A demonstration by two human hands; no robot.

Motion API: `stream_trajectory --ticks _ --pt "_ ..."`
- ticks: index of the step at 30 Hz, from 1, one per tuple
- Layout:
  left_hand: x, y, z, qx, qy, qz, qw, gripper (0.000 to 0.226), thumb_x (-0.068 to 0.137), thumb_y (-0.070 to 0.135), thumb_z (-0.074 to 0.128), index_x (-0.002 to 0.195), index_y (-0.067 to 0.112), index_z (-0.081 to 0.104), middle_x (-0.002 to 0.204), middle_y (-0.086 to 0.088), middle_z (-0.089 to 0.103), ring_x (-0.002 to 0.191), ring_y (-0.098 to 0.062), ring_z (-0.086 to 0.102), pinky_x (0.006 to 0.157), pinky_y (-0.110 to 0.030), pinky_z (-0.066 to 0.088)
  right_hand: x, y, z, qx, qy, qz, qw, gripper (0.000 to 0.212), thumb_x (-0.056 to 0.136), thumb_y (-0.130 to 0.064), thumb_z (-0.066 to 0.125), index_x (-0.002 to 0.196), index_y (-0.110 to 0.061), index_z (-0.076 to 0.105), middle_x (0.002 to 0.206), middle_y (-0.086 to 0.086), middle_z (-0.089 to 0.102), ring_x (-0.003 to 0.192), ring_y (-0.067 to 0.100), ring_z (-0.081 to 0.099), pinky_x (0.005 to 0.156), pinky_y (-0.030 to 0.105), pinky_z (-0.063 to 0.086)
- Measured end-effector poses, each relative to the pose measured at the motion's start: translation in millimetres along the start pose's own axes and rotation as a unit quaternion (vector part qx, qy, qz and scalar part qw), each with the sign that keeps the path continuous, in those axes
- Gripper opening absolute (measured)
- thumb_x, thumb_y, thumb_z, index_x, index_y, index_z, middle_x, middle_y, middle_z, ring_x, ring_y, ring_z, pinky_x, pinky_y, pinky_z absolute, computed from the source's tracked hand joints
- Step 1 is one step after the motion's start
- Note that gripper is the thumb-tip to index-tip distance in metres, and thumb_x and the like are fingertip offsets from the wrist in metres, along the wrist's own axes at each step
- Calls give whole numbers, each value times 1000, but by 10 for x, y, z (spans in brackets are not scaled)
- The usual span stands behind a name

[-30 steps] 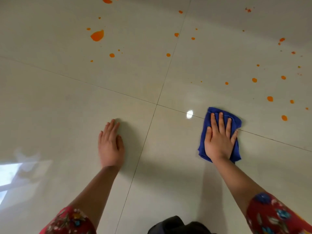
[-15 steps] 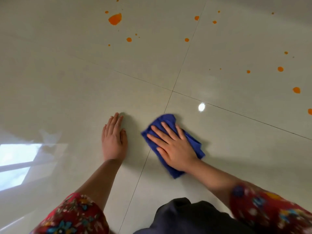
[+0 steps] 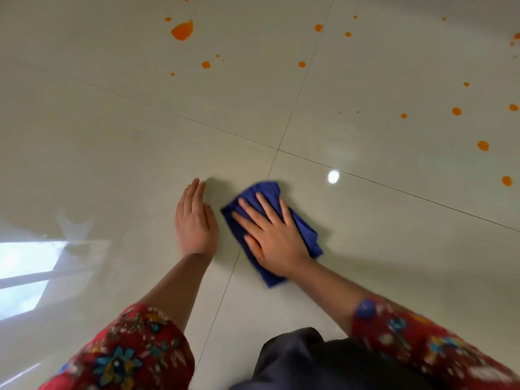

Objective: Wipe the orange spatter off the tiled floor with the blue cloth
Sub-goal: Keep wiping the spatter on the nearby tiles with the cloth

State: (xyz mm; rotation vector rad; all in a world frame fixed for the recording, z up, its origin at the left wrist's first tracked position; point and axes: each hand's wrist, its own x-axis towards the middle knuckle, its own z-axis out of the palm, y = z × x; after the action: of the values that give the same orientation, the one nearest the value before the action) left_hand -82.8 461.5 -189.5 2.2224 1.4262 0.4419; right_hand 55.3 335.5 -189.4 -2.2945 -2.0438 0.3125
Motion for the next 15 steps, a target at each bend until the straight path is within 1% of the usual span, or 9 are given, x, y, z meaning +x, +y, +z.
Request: stream_trajectory --ticks 1,3,6,8,9,10,12,14,15 --pt "19 25 0 1 -2 7 1000 47 96 15 31 140 6 45 148 -9 43 138 -27 35 116 -37 25 -277 73 18 -1 2 -5 1000 55 100 -43 30 153 -34 20 163 -8 12 150 25 6 119 53 6" --pt "5 80 17 3 -21 36 999 47 96 16 32 141 7 43 149 -9 41 139 -27 34 116 -39 26 -696 465 -2 -8 7 38 999 56 98 -43 33 153 -37 21 162 -9 15 150 25 11 118 54 10" --pt "-117 212 65 1 -61 95 994 49 96 20 32 143 8 41 150 -7 39 140 -25 33 115 -41 27 -738 1254 -95 -31 4 215 976 56 96 -43 26 152 -36 25 161 -6 19 149 28 17 115 59 17" --pt "-182 319 125 0 -87 124 988 50 96 22 33 145 10 39 152 -6 37 141 -23 31 115 -41 27 -438 1537 -203 -8 32 334 942 57 96 -45 19 152 -35 26 161 -6 19 149 27 15 116 60 12" --pt "-208 398 169 -2 -98 138 986 51 96 22 34 146 10 38 153 -5 35 142 -22 29 115 -40 27 -285 1549 -235 2 45 362 931 58 95 -46 16 152 -35 24 162 -7 18 149 27 14 117 59 9" --pt "-209 455 203 -3 -106 145 984 51 96 22 35 146 11 36 154 -4 34 143 -22 28 116 -40 26 -139 1461 -240 10 44 358 933 59 94 -47 16 152 -35 23 162 -7 17 149 28 13 116 59 7" --pt "-200 600 290 -3 -125 162 979 52 97 24 35 148 13 34 156 -3 30 144 -21 25 117 -39 23 -154 1132 -169 4 37 290 956 57 96 -45 21 152 -35 24 162 -6 17 149 29 13 116 60 10" --pt "-171 736 352 18 -152 182 971 55 97 29 32 151 17 27 159 1 21 147 -18 16 119 -37 16 -583 746 -33 -6 22 197 980 55 99 -43 28 153 -35 23 162 -7 16 150 28 9 117 58 11" --pt "-147 829 407 32 -170 196 965 56 98 33 30 153 21 21 160 4 13 148 -15 8 120 -34 10 -871 669 -11 -8 15 174 985 55 100 -44 30 153 -36 20 162 -8 14 150 26 5 118 56 9"
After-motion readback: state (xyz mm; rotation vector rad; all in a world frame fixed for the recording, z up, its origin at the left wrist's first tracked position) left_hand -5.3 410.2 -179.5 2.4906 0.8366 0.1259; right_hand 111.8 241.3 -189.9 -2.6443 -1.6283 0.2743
